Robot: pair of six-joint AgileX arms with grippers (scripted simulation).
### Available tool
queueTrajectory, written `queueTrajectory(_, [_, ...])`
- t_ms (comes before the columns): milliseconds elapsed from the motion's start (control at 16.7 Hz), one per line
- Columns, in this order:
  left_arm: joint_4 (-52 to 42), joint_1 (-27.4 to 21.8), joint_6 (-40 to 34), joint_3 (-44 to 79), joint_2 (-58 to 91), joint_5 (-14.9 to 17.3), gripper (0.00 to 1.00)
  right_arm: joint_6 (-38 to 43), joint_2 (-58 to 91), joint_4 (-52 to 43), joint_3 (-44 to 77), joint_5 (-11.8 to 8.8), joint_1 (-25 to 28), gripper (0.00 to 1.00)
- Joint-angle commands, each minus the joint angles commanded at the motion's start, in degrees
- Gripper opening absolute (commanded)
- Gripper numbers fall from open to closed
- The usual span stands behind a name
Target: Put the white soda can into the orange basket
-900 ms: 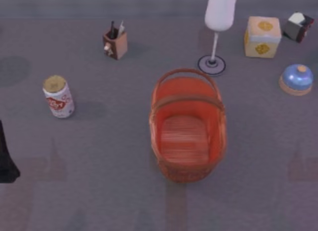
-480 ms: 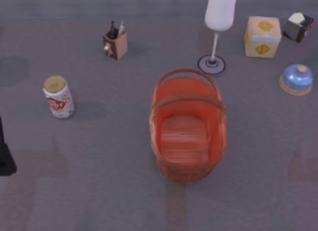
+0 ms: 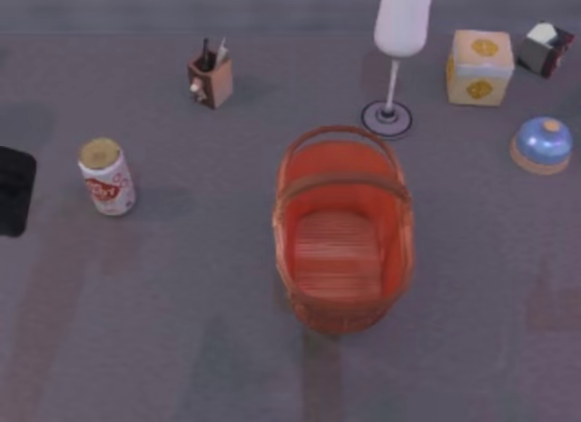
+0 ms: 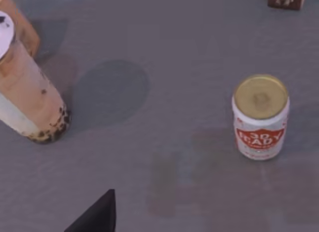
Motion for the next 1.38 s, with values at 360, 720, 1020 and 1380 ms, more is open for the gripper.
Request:
queueTrajectory(360, [-20.6, -2.1, 11.2, 30.4, 40.0, 0.0, 1.0, 0.0, 0.0, 0.0, 0.0, 0.0, 0.0, 1.0])
queueTrajectory(720, [-35.4, -3.8, 19.8, 55.7, 69.2, 0.0, 1.0, 0.0, 0.0, 0.0, 0.0, 0.0, 0.0, 1.0])
queueTrajectory(1020, [-40.7, -4.4, 23.3, 66.1, 79.4, 0.1, 1.0, 0.0, 0.0, 0.0, 0.0, 0.0, 0.0, 1.0])
queueTrajectory(1380, [-40.8, -4.1, 23.4, 66.4, 79.8, 0.1, 1.0, 0.0, 0.0, 0.0, 0.0, 0.0, 0.0, 1.0])
